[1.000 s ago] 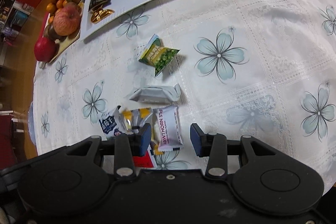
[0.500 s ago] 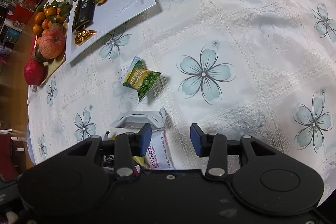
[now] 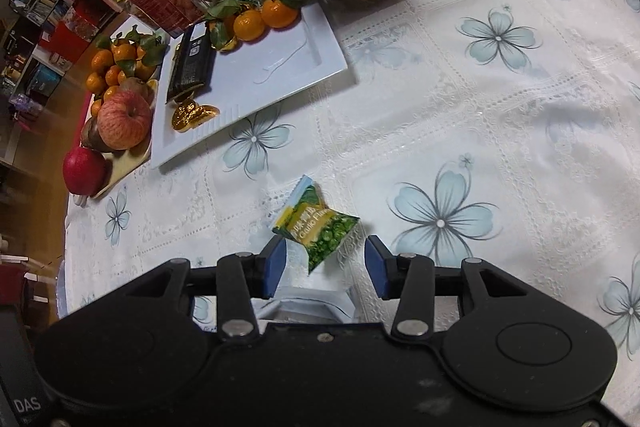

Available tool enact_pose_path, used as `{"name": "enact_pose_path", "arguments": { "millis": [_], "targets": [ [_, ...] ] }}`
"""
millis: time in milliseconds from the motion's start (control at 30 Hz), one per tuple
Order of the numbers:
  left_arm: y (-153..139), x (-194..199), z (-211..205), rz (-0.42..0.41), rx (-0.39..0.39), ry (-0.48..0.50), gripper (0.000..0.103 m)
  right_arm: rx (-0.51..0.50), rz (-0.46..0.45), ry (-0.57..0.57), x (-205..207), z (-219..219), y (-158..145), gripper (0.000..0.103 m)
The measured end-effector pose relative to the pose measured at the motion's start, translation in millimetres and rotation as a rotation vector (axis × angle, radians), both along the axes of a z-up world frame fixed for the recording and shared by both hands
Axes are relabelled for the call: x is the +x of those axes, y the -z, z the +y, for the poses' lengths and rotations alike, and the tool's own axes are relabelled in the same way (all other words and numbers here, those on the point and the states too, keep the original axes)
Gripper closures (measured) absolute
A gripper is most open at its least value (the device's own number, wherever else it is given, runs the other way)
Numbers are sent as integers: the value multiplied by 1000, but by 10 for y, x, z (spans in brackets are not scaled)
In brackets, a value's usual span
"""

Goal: Organize snacks
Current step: 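Close the left tool on the blue-white blueberry bag while the right tool grips the green pea bag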

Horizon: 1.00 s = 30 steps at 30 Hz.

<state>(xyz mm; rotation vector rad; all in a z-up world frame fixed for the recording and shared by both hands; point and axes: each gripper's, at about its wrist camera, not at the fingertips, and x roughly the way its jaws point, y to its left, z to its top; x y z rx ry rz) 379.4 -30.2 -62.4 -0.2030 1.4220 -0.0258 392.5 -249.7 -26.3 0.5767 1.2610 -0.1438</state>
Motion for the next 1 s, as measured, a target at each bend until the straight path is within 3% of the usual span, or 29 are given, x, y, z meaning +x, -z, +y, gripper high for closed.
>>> {"name": "enact_pose_path", "arguments": {
  "millis": [300,600,1000],
  "targets": [
    [-9,-17,319,41,43,-74,64,-32,-1,-29,160,150,224,52],
    [48,-130,525,98,30,-94,59,-74,15,-26,225,227,324,45],
    [87,-151,406,94,47,-91,58,-128,6,-32,285,290,355,40]
  ]
}}
